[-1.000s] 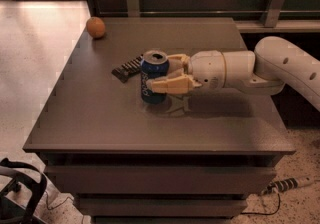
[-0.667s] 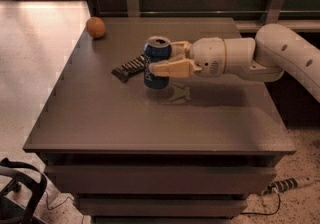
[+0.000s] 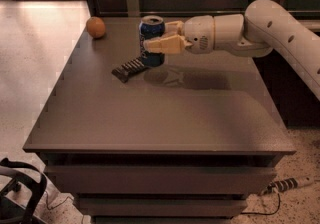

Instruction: Move pepsi can near orange

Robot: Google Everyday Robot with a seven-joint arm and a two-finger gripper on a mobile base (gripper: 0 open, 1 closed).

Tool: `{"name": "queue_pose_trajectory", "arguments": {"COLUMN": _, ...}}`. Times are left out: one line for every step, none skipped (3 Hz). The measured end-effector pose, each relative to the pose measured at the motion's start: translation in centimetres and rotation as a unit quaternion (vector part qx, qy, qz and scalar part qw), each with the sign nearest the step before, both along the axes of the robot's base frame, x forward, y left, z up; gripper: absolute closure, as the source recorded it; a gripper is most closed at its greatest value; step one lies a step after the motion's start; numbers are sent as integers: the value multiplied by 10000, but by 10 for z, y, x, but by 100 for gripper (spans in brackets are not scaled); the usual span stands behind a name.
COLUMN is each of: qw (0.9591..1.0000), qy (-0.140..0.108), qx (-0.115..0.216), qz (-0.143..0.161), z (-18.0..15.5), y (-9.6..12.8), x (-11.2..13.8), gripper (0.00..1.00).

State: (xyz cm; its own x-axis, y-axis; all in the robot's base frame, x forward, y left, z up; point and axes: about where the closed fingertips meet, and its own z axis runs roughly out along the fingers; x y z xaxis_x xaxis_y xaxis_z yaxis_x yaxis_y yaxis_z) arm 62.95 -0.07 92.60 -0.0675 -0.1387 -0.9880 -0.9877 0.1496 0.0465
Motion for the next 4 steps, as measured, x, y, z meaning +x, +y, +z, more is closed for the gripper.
{"name": "queue_pose_trajectory", "arguments": {"qw": 9997, "qy": -109, "qx": -135, "qz": -150, "z": 3, "y": 1, "x": 38, "gripper": 100}}
{"name": "queue_pose_trajectory", "arguments": {"qw": 9982, "qy": -307, "qx": -171, "qz": -493, "z": 11, "y": -9, "x": 76, "gripper": 100}}
{"name": "queue_pose_trajectory", "arguments": {"qw": 9962, "qy": -461, "qx": -99, "qz": -727, "z": 17, "y": -15, "x": 105, "gripper": 100}}
{"name": "queue_pose_trajectory", "arguments": {"qw": 9962, "qy": -461, "qx": -99, "qz": -727, "z": 17, "y": -15, "x": 105, "gripper": 100}}
